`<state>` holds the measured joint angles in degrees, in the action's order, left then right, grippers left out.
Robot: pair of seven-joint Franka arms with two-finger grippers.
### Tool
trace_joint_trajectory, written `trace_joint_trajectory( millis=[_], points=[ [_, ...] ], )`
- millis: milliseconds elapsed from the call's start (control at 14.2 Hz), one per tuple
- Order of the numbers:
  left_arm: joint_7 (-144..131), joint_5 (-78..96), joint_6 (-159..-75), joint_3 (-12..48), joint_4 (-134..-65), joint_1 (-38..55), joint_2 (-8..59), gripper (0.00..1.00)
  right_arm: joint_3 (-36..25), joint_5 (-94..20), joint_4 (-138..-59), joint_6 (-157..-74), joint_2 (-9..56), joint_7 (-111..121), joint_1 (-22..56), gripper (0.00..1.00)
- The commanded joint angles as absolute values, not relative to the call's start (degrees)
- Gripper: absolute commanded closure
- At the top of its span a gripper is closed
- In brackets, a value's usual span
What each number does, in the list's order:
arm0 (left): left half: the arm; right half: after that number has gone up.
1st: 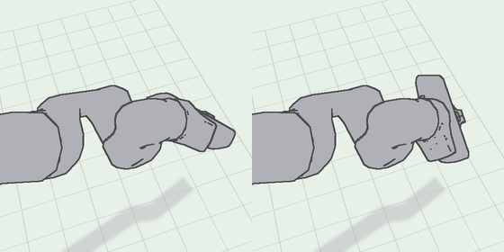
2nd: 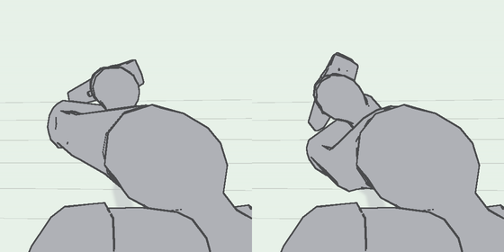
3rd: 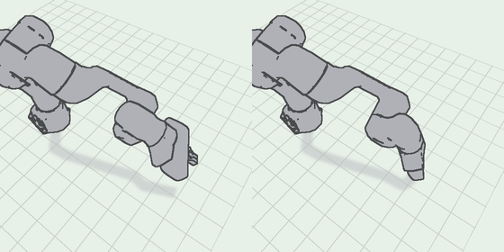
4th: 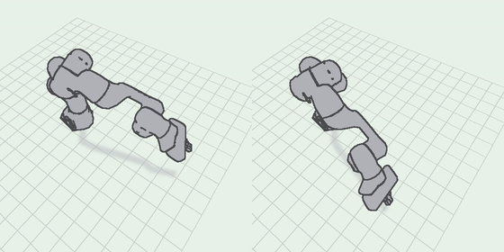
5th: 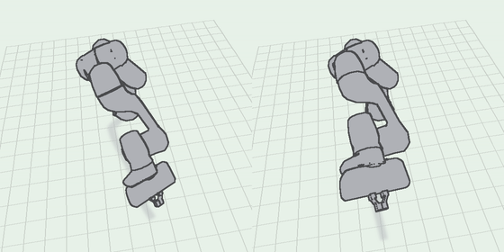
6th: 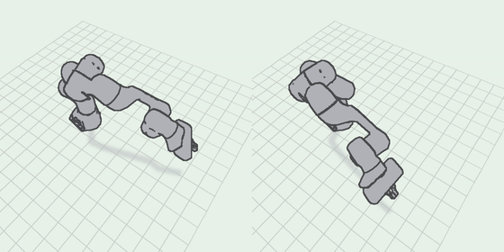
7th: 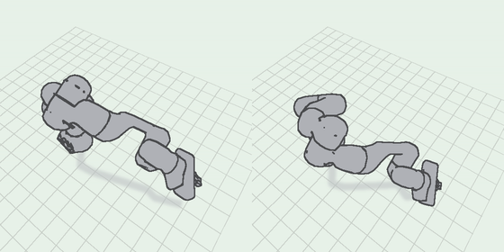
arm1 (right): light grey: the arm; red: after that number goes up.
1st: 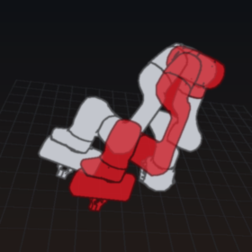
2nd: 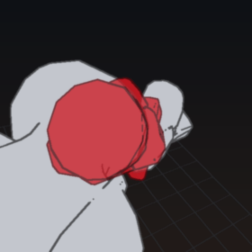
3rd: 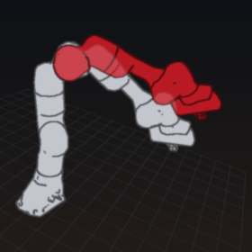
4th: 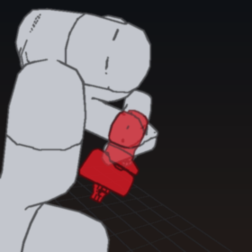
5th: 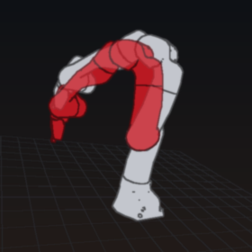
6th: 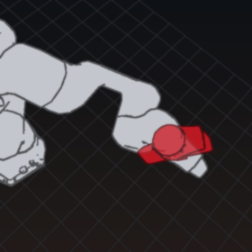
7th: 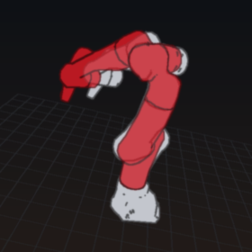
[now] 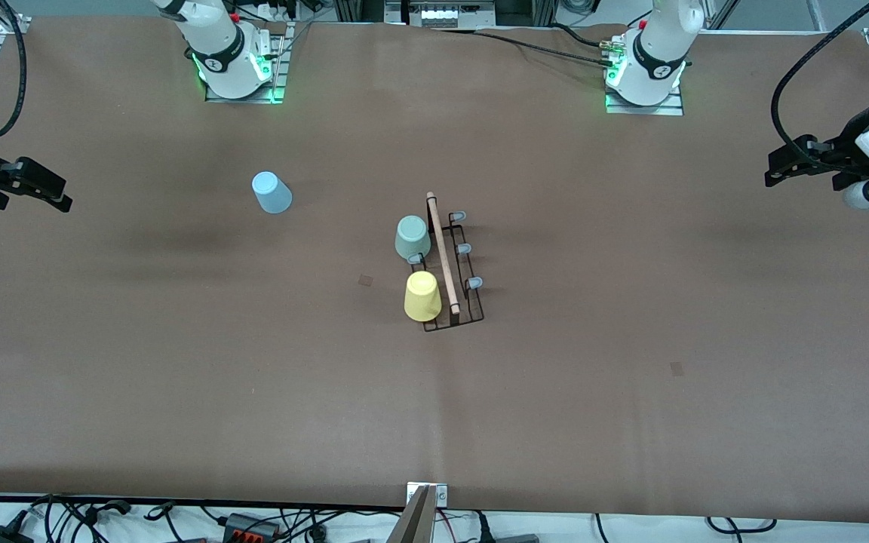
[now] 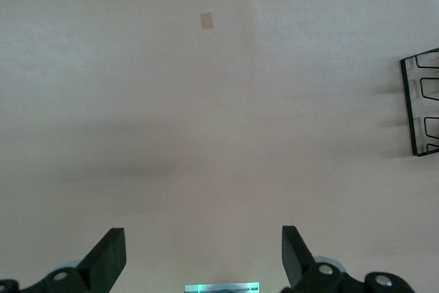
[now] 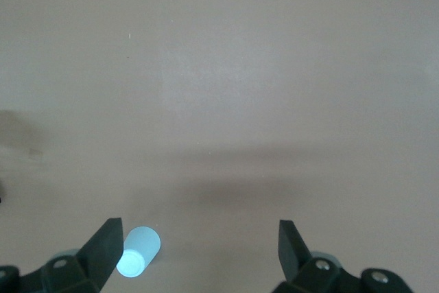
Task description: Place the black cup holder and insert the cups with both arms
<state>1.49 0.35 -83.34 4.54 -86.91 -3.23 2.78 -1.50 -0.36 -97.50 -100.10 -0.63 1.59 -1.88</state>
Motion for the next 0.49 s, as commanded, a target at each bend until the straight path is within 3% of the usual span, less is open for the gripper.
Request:
trace_joint_trajectory(
  millis=[0,422],
  points=[
    [2.37,-0.53,-83.58,5.09,-85.70,-2.55,3.25,0.00,-1.58,0.18,-97.29,-99.23,-1.41,2.11,-1.93,0.00],
    [2.37,0.26,-83.85,5.27,-84.99,-3.43,2.99,0.00,-1.50,0.09,-97.47,-97.21,-1.93,2.11,-1.85,0.00]
  ],
)
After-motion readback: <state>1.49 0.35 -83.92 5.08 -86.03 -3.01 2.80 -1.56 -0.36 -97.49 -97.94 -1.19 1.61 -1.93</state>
